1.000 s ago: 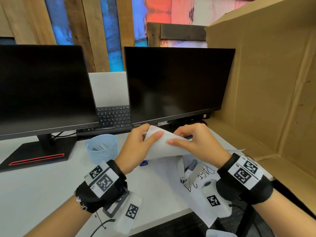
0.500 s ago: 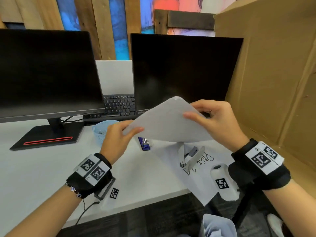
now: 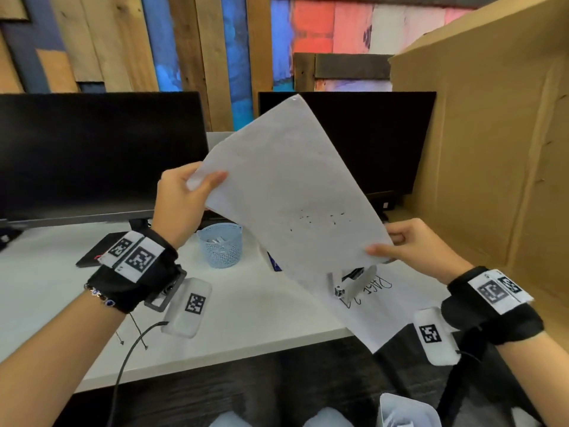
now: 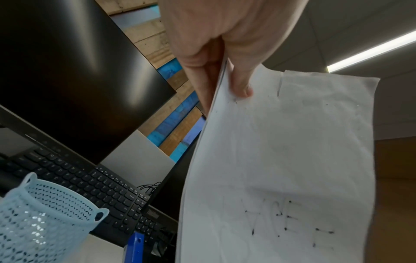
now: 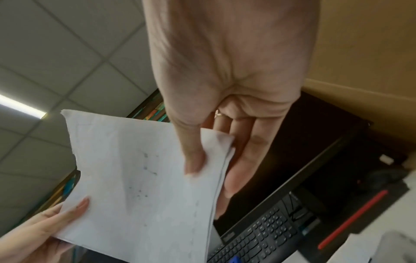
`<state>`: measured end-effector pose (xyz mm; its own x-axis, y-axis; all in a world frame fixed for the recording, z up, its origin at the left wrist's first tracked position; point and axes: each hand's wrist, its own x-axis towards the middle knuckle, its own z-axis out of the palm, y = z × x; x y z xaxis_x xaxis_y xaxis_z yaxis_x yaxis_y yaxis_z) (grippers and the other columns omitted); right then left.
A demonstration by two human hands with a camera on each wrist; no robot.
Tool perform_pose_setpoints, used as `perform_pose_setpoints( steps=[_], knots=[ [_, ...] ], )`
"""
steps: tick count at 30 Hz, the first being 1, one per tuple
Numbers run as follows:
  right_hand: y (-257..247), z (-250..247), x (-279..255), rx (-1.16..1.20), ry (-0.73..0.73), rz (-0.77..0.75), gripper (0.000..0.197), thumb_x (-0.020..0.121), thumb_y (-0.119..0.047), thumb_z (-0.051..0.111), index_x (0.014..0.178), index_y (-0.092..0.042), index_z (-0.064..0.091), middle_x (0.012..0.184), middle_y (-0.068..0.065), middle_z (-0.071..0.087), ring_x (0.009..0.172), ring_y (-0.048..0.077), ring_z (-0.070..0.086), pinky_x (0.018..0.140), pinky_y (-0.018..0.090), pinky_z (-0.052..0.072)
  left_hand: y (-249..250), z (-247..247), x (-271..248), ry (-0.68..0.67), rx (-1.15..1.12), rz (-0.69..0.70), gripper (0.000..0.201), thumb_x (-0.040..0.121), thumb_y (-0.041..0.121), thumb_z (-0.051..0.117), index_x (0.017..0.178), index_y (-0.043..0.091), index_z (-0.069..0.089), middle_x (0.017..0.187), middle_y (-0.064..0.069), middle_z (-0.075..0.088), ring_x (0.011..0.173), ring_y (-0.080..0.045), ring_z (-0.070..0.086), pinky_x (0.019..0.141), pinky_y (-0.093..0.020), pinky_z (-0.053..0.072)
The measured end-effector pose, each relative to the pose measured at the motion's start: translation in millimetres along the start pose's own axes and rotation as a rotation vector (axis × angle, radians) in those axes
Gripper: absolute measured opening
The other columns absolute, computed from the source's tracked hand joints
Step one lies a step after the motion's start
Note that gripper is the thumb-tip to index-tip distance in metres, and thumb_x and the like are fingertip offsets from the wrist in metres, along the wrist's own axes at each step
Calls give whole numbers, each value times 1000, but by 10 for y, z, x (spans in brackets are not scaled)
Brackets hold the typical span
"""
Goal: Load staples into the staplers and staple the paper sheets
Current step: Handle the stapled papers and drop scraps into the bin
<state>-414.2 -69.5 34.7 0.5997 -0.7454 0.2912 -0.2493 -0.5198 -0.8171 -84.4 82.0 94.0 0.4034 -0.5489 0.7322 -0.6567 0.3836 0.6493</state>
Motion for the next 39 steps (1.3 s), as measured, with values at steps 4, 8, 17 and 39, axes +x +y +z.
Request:
perform_pose_setpoints(
  steps=[4, 8, 17, 39],
  knots=[
    [21, 128, 20, 193, 58, 73, 25, 91, -17, 63, 113, -8, 70, 102, 6, 76, 90, 22, 74, 73, 38, 62, 62, -57, -91, -110, 10, -24, 18, 92, 21, 62, 103, 10, 70, 89, 5, 71, 77, 2, 66, 69, -17, 54],
    [-34, 245, 61, 318, 44, 121, 26, 98, -18, 54, 117, -5, 66, 107, 11, 74, 94, 25, 72, 65, 25, 60, 113, -80, -227, -317, -20, -91, 17, 92, 25, 55, 91, 24, 72, 79, 16, 73, 76, 6, 66, 67, -7, 48],
    [-187, 506, 209, 286, 160, 6, 27, 101, -21, 47, 122, -16, 64, 111, 5, 71, 95, 19, 71, 66, 30, 59, -13, 44, -339, -801, -57, -306, 44, 92, 54, 42, 135, 43, 47, 135, 29, 52, 124, 12, 46, 110, -22, 35],
    [-252, 618, -47, 226, 128, 141, 62, 80, -60, 55, 131, -25, 52, 127, 1, 64, 113, 17, 62, 101, 43, 48, -249, 572, -330, -381, 224, -88, 56, 66, 40, 85, 115, 26, 62, 101, 12, 69, 90, -4, 63, 74, -20, 51]
  ],
)
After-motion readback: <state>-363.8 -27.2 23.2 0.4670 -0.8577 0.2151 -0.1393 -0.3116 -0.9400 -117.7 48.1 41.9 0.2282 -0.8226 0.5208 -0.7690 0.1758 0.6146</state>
